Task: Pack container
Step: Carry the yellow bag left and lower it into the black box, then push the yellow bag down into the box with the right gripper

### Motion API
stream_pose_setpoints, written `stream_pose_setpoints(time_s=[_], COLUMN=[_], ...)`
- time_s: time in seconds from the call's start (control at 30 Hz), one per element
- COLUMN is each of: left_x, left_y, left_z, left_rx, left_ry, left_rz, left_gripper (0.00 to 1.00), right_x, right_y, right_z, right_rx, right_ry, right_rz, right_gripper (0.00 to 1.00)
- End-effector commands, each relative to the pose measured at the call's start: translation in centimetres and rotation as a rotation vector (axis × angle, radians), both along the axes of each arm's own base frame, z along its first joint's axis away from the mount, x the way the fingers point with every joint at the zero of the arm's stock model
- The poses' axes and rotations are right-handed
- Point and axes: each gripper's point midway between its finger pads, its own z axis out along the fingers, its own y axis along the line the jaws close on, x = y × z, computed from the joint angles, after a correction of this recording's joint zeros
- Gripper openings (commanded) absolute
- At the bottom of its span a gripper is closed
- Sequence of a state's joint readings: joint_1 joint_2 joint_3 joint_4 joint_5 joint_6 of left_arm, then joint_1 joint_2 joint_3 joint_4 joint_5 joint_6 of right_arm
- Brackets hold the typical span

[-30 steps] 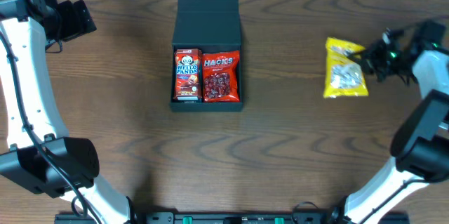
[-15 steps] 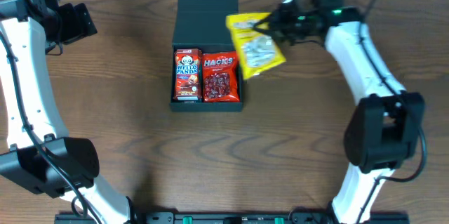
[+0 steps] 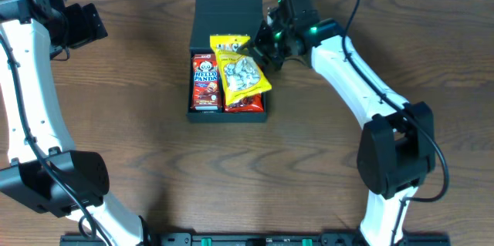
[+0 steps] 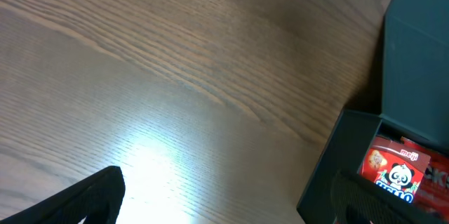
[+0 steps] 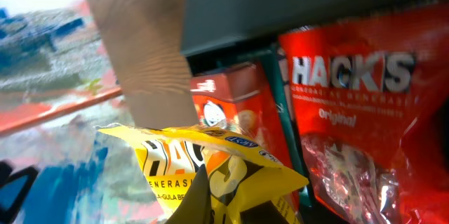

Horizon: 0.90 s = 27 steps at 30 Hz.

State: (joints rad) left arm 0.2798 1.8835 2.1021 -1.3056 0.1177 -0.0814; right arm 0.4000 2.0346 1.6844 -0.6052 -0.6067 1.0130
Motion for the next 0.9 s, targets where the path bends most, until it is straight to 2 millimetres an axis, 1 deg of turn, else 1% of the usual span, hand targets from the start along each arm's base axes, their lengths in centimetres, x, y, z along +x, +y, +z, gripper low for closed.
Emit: stream_pose_setpoints(time_s=[0.0, 0.13, 0.23, 0.43, 0.47, 0.5, 0.53, 0.57, 0.6, 0.63, 0.67, 0.8, 0.87], left_x=[0.1, 0.1, 0.1, 0.2, 0.2, 0.3, 0.3, 0.3, 0.3, 0.3, 0.3, 0.3, 0.3], left_y=[0.0, 0.0, 0.0, 0.0, 0.0, 0.0, 0.0, 0.0, 0.0, 0.0, 0.0, 0.0, 0.0], left_z=[-0.7, -0.7, -0.7, -0.7, -0.7, -0.7, -0.6, -0.6, -0.6, -0.6, -0.6, -0.6, -0.6], left_rx=[-0.016, -0.016, -0.016, -0.014, -0.014, -0.014, -0.013, -0.013, -0.013, -0.013, -0.013, -0.013, -0.013], left_ry=[0.019, 0.019, 0.018, 0.011, 0.010, 0.010, 0.009, 0.008, 0.008, 0.008, 0.008, 0.009, 0.008], left_rz=[0.009, 0.009, 0.009, 0.009, 0.009, 0.009, 0.009, 0.009, 0.009, 0.009, 0.009, 0.009, 0.009], left_gripper=[0.95, 0.95, 0.95, 0.95, 0.95, 0.95, 0.95, 0.95, 0.95, 0.95, 0.95, 0.95, 0.95], right_x=[-0.5, -1.1, -1.4, -1.1, -1.1, -1.1, -0.9, -0.6, -0.3, 0.1, 0.4, 2.0, 2.9], right_y=[-0.2, -0.3, -0.3, -0.9, -1.0, -0.9, -0.9, -0.6, -0.3, 0.1, 0.3, -0.4, -1.2], right_z=[0.0, -1.6, -2.4, -3.1, -3.1, -3.1, -2.9, -2.6, -2.2, -1.5, -0.9, 1.4, 3.3], right_rx=[-0.042, -0.087, -0.108, -0.161, -0.161, -0.162, -0.159, -0.149, -0.134, -0.109, -0.089, -0.061, -0.072], right_ry=[0.042, 0.097, 0.113, 0.090, 0.089, 0.084, 0.069, 0.039, -0.002, -0.044, -0.071, -0.160, -0.240], right_rz=[-0.090, -0.161, -0.186, -0.217, -0.218, -0.214, -0.204, -0.179, -0.144, -0.106, -0.082, -0.044, -0.013], right_gripper=[0.02, 0.02, 0.02, 0.02, 0.17, 0.35, 0.51, 0.62, 0.76, 0.94, 0.99, 0.99, 0.99])
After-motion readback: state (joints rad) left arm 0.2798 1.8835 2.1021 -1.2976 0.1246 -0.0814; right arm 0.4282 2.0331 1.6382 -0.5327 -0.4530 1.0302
